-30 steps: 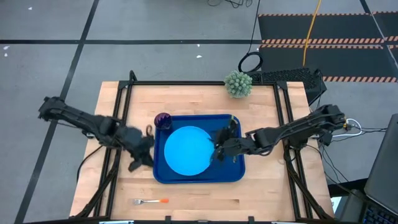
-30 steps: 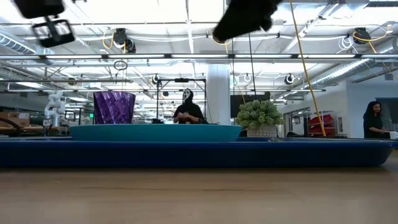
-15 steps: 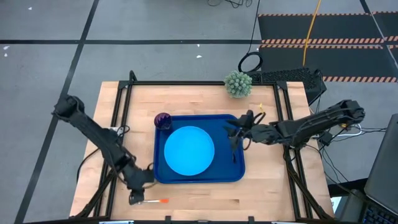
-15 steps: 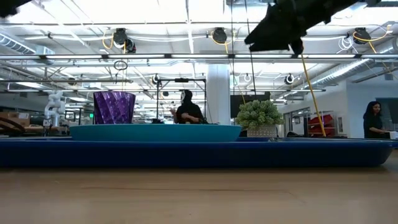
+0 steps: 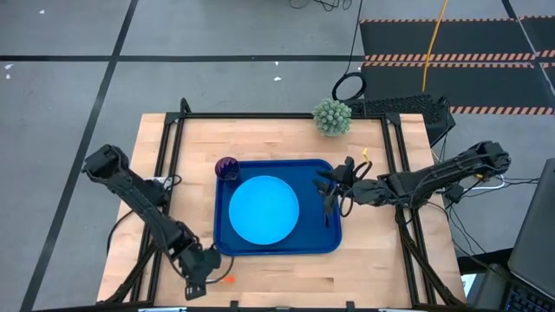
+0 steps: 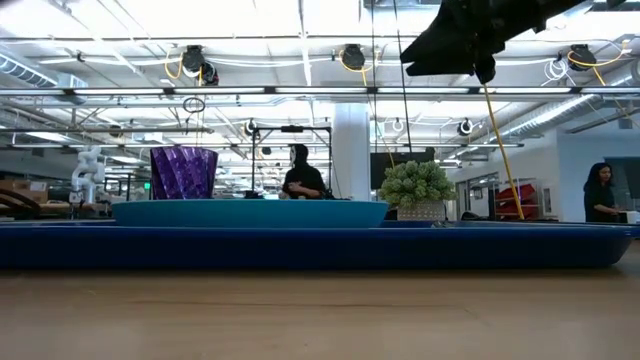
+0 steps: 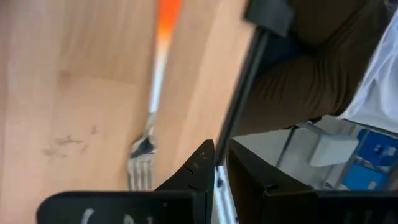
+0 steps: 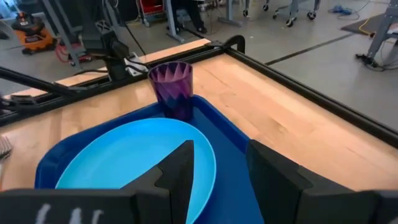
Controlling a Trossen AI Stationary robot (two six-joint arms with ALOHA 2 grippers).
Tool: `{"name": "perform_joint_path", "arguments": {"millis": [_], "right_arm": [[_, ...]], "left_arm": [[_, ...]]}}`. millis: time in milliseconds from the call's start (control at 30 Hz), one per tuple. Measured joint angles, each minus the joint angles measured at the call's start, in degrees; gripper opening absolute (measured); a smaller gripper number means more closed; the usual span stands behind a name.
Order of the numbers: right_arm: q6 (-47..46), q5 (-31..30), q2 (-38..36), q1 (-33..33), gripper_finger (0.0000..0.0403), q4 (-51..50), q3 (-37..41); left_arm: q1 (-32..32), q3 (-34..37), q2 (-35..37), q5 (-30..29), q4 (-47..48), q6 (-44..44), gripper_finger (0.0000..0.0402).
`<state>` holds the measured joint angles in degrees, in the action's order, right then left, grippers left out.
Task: Pick and place plate/cup/fork/spoon on tray
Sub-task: Put the orange fork in the middle of the light blue plate and black spoon on the dark blue tray
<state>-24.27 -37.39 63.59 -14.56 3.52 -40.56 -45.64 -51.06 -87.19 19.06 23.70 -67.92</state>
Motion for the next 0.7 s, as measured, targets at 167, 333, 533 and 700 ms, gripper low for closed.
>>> {"name": "perform_joint_path", "arguments": {"millis": [167, 333, 533, 700], "right_arm": [[2.5, 0.0, 0.0, 1.1, 0.0139, 1.6, 0.0], [3.5, 0.0, 0.0, 1.5, 0.0139, 2.1, 0.0], [3.8, 0.1, 0.0, 1.4, 0.0139, 2.1, 0.0], [3.1, 1.3, 0.0, 1.3, 0.0139, 2.0, 0.0]], "left_arm": [[-0.5, -11.6, -3.6, -5.1, 13.4, 3.4, 0.0024], [-1.6, -22.2, -10.7, -8.5, 24.8, 8.8, 0.0004], [-2.1, -25.3, -17.4, -6.0, 23.5, 10.8, 0.0025], [-2.1, -25.1, -19.5, -4.5, 26.9, 12.5, 0.0032]]}}
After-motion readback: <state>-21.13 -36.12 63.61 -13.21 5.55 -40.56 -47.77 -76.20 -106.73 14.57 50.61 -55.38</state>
